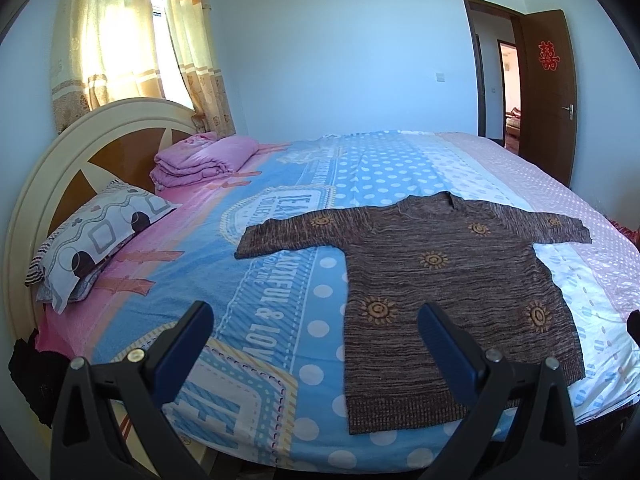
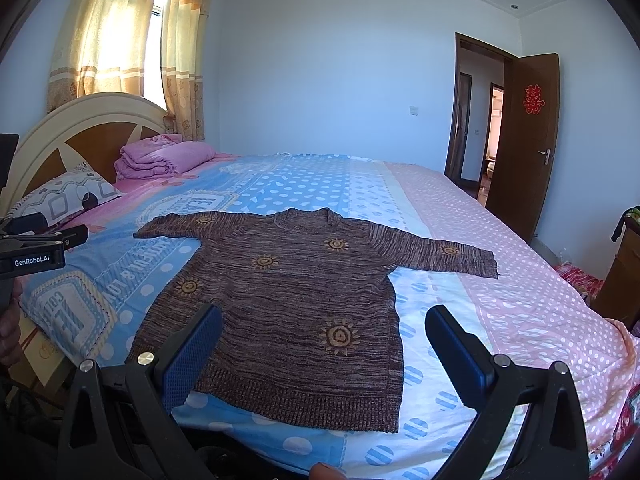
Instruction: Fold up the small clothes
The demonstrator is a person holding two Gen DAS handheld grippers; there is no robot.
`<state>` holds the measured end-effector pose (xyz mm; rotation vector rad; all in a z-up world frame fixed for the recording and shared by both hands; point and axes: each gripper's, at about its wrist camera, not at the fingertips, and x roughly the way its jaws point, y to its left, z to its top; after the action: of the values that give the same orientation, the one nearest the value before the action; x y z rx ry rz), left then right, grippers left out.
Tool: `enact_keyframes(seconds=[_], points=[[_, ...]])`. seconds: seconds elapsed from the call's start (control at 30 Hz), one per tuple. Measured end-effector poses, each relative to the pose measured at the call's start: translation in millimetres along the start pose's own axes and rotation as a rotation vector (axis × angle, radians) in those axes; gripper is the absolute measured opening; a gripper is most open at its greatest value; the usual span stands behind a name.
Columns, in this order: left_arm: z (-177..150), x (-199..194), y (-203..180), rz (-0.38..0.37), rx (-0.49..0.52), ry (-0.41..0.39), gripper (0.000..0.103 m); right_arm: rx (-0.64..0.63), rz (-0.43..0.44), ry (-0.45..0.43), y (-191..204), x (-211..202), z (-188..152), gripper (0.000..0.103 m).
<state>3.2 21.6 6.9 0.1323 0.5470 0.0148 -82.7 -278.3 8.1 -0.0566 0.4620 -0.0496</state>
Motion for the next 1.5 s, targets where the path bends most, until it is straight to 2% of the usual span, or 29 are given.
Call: enact_keyframes(seconds=[1.13,1.5], points=[[-1.6,6.6,4.0,0.006,-0.002,0.017,0.103,-0.018,-0.018,0.004,1.0,7.6,-3.5,0.102],[-5.8,26.6,1.2,0.010,0.003,0.059,0.103,0.052,0.031,0.035,-14.3,25.3,-9.6,0.102]])
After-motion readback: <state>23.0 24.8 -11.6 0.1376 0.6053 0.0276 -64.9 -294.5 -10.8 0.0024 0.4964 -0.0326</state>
